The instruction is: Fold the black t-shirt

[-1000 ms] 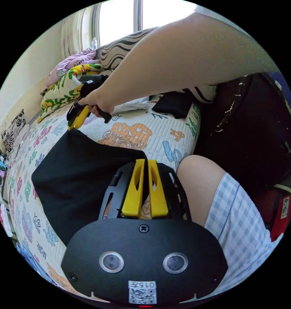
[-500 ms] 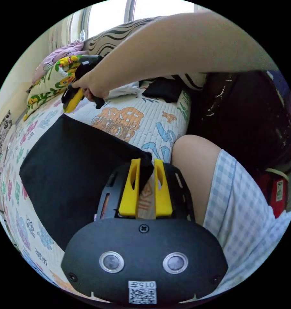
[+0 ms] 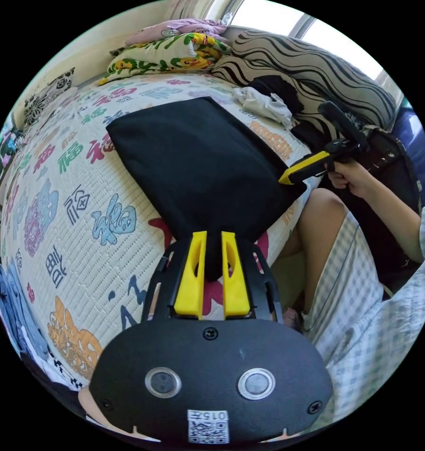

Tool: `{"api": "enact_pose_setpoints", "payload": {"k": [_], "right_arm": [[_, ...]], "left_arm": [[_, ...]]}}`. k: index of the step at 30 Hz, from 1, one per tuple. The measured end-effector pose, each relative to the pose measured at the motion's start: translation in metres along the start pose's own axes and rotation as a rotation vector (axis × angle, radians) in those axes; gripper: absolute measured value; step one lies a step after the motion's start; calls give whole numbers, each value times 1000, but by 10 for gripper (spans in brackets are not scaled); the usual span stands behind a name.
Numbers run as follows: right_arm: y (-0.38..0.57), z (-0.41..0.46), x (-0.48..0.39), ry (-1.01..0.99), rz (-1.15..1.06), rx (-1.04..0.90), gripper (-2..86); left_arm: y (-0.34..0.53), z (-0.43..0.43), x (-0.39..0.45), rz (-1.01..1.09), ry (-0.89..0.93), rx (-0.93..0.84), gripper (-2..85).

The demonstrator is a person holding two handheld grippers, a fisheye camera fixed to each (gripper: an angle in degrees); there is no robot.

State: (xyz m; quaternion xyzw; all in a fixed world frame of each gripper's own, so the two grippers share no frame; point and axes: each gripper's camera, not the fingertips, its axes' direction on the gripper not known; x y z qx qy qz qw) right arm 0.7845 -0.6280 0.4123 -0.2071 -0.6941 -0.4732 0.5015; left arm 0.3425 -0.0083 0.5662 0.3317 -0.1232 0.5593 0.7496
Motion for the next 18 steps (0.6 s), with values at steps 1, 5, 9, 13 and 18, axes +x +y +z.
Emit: {"api": "enact_pose_setpoints", "payload": {"k": [1,5,9,13,18], "right_arm": [[7,-3,1,-7,4,28,-4],[16,-10,7,-50,22,-11,-7],[6,-38,20,-73,2,46,2],[-33,-85,57,-95,37,260,56],[-79,-96,108,-230,150,369,73]], "left_arm": [[5,6,-6,-2,-25,-10,53],[12,13,-29,-8,-54,-64,42],[7,-7,-71,-29,-24,24,48],[-29,-27,-172,-139,19,197,88],[-74,-12,-282,-254,101,212,120]]}}
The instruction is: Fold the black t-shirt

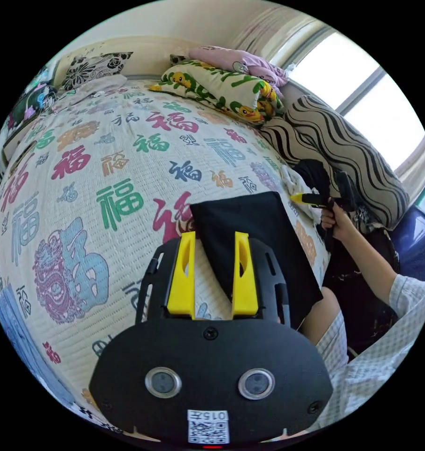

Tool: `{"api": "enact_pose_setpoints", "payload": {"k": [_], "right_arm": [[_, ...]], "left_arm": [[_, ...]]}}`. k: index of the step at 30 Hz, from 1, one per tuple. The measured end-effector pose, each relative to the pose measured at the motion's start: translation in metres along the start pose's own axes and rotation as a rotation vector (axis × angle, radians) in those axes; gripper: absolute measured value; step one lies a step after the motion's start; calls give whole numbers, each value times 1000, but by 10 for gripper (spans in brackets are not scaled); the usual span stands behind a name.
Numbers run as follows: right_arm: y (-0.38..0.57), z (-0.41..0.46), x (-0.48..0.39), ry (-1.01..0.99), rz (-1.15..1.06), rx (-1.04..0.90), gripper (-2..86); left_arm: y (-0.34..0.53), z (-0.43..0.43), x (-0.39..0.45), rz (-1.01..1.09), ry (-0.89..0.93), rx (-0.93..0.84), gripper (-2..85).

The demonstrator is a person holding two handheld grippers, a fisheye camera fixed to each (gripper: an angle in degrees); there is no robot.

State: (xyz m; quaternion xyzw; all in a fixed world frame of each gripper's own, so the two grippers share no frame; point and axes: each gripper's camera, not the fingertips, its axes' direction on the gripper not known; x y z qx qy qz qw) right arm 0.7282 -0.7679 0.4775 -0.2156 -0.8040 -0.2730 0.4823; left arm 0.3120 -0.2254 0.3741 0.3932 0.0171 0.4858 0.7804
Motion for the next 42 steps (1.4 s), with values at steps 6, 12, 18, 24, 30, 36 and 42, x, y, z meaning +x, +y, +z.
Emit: {"api": "enact_pose_setpoints", "payload": {"k": [6,12,18,24,30,36,42], "right_arm": [[-24,29,32,-89,80,-137,85],[-13,32,59,-283,155,-169,63],[4,1,39,-308,43,-112,19],[66,-75,-27,-328,-284,-9,9],[187,-103,-61,-286,-415,-10,8],[258,-69,-42,-278,-216,-84,18],[249,-72,-49,-126,-160,-78,65]], "left_arm": [[-30,40,-82,-115,146,2,125],[-28,85,-106,-122,331,-100,72],[-23,54,-97,-38,408,-45,23],[19,-40,-2,395,332,98,10],[124,-89,105,710,244,115,6],[207,-68,193,887,110,-52,4],[239,-45,233,941,9,-133,3]]}}
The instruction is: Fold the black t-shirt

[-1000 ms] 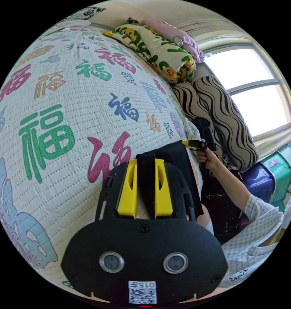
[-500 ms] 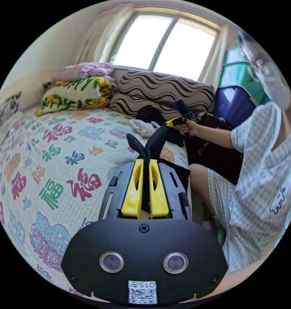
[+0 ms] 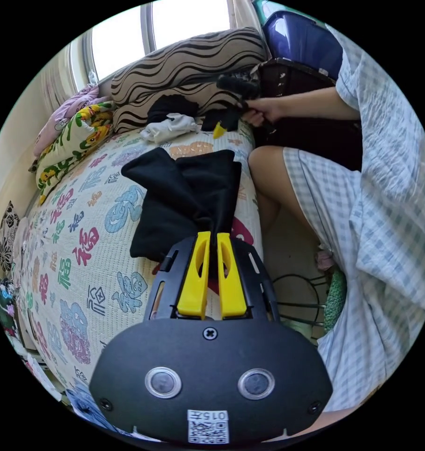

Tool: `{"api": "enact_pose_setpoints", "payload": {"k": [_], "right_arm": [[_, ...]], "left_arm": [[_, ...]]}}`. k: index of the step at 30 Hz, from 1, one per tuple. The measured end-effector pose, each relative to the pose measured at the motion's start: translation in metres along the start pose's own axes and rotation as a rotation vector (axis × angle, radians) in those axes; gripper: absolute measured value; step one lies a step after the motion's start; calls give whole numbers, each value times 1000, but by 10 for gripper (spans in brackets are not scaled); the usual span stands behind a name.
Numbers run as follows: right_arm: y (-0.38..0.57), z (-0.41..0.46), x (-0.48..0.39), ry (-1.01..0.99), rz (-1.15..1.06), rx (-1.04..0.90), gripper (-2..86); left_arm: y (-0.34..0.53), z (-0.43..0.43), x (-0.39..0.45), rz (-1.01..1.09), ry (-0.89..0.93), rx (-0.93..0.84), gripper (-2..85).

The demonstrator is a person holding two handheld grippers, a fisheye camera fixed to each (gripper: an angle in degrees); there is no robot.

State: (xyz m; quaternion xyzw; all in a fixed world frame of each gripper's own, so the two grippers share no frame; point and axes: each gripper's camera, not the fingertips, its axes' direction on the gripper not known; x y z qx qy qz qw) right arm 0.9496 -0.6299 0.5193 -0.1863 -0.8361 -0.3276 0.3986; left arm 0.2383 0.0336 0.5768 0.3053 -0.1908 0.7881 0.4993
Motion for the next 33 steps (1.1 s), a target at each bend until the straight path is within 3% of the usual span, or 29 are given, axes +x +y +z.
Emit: {"api": "enact_pose_setpoints", "payload": {"k": [2,7,10,13,19,22,25,29,33], "right_arm": [[-29,-4,-15,108,-59,21,90],[-105,40,-46,79,-135,-13,106],[-142,86,-55,86,-135,-132,103],[-157,119,-50,9,-88,-304,47],[-91,54,-76,-88,-143,-107,14],[-29,52,-71,6,-35,-140,13],[10,73,-49,-65,137,-135,17],[20,77,-42,-159,199,-13,38],[2,65,-50,-258,116,69,37]], "left_arm": [[-1,8,9,-4,1,-24,3],[-5,11,16,-44,5,-23,3],[-6,12,17,-63,8,-20,4],[-5,16,17,-72,14,-21,5],[3,17,13,-109,5,-22,7],[13,21,14,-143,-6,-24,7],[25,31,14,-184,7,-45,6],[37,37,5,-241,3,-43,6],[48,32,-21,-323,66,10,4]]}}
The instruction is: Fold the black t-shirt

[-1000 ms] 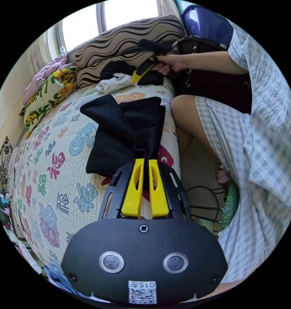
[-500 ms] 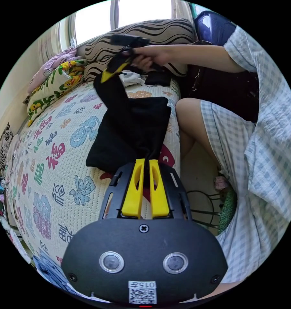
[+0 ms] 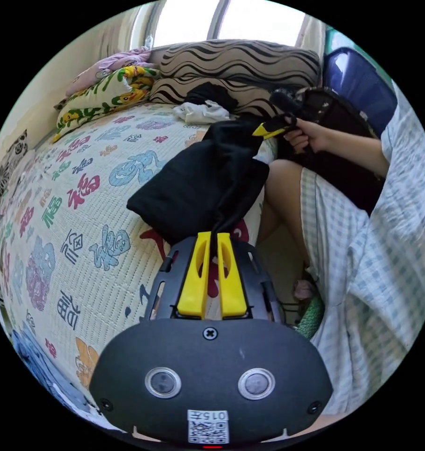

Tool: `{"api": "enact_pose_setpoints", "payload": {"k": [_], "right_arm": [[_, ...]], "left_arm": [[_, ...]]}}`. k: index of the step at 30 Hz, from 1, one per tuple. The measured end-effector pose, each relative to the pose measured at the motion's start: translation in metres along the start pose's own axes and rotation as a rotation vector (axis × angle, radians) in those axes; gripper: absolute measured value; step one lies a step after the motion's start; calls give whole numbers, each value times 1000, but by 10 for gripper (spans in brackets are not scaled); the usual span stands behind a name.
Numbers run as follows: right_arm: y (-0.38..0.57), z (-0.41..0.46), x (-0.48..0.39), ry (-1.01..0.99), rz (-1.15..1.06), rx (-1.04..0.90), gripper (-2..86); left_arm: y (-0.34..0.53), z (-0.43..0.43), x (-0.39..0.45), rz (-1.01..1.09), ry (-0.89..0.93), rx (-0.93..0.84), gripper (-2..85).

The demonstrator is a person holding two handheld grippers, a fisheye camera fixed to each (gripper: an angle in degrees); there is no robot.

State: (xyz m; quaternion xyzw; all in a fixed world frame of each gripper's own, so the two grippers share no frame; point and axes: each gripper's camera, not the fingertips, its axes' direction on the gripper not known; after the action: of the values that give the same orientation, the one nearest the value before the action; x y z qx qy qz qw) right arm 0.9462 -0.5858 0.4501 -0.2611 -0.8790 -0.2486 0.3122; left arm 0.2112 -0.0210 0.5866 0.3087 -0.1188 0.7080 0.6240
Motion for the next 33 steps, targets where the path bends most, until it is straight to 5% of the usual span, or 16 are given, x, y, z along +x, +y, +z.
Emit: {"api": "enact_pose_setpoints", "payload": {"k": [4,11,17,26,33], "right_arm": [[-33,6,-23,63,-110,-96,48],[-15,46,-60,402,-199,-270,125],[-8,109,-68,745,-338,-391,35],[-120,62,-73,777,-409,-229,0],[-274,37,-11,558,-172,-191,28]], "left_arm": [[-6,-24,-53,-97,154,144,3],[-9,-17,-93,-25,110,119,1],[19,4,-133,-140,209,181,1],[6,4,-197,-78,101,257,4],[-31,50,-351,-407,-106,140,21]]}}
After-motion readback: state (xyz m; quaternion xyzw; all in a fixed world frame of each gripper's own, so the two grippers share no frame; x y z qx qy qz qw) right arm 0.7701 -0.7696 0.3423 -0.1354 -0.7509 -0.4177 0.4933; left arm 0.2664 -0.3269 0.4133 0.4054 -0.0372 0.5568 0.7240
